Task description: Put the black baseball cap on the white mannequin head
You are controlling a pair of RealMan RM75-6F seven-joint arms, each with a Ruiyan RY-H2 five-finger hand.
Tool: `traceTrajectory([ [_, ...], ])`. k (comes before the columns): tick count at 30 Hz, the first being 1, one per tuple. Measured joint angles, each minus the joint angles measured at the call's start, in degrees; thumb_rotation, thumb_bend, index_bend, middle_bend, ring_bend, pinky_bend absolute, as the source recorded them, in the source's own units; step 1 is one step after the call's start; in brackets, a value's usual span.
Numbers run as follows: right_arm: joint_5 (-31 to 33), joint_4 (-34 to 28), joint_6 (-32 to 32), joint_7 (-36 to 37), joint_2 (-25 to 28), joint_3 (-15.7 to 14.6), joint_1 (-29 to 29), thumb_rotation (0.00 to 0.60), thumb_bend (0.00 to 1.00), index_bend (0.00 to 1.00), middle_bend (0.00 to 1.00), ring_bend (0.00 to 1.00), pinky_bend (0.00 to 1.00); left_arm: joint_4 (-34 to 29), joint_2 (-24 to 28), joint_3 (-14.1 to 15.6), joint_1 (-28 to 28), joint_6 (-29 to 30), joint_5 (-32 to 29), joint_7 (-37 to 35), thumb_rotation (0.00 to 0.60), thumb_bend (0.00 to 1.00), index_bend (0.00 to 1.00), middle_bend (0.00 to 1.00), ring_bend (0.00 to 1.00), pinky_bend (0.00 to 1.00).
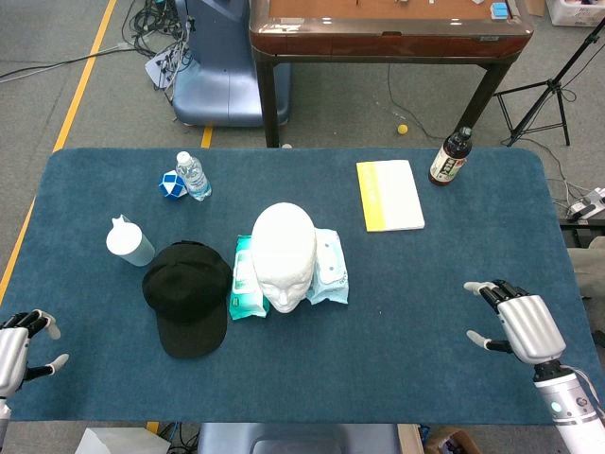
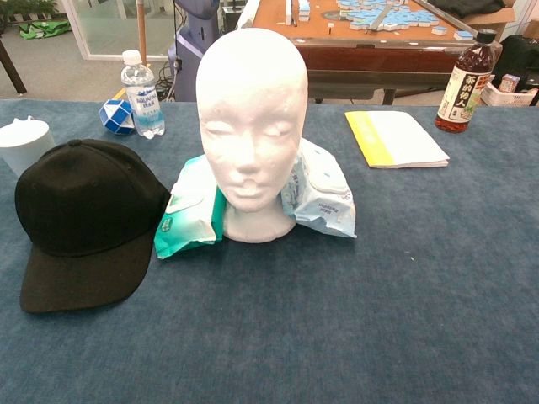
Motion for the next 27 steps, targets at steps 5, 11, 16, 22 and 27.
traceTrajectory([
  [5,-0.4,-0.3,0.1,-0.2,0.1,-0.2,0.0,0.6,0.02,0.28,0.37,0.29,0.46,-0.1,0.0,0.1,0.1,0.3,0.1,0.3,0.6,0.09,0.56,0.4,0.32,0.41],
  [11,-0.2,-0.3,-0.1,0.5,0.3,-0.1,0.1,0.6,0.02,0.28,0.37,0.29,0.46,-0.2,-0.5,0.3,0.2,0.5,0.5,0.7,0.6,0.09,0.56,0.4,0.32,0.42],
  [16,0.1,-0.5,-0.1,0.7,0.6,0.0,0.1,0.6,0.02,0.28,0.37,0.29,0.46,-0.3,-0.9,0.8,0.5,1.5,2.3,0.9,0.6,0.09,0.57,0.4,0.32,0.44],
  [22,0.0,-0.6,-0.2,0.8,0.8,0.0,0.2,0.6,0.02,0.28,0.37,0.29,0.46,-0.2,-1.4,1.7,0.7,2.8,5.3,0.0,0.6,0.09,0.62,0.46,0.35,0.48],
  [27,0.2,-0.9,-1.0,0.1,0.7,0.0,0.7,0.6,0.02,0.28,0.37,0.29,0.46,-0.3,-2.2,2.8,0.8,3.9,8.9,-0.7,0.6,0.09,0.69,0.57,0.39,0.5],
])
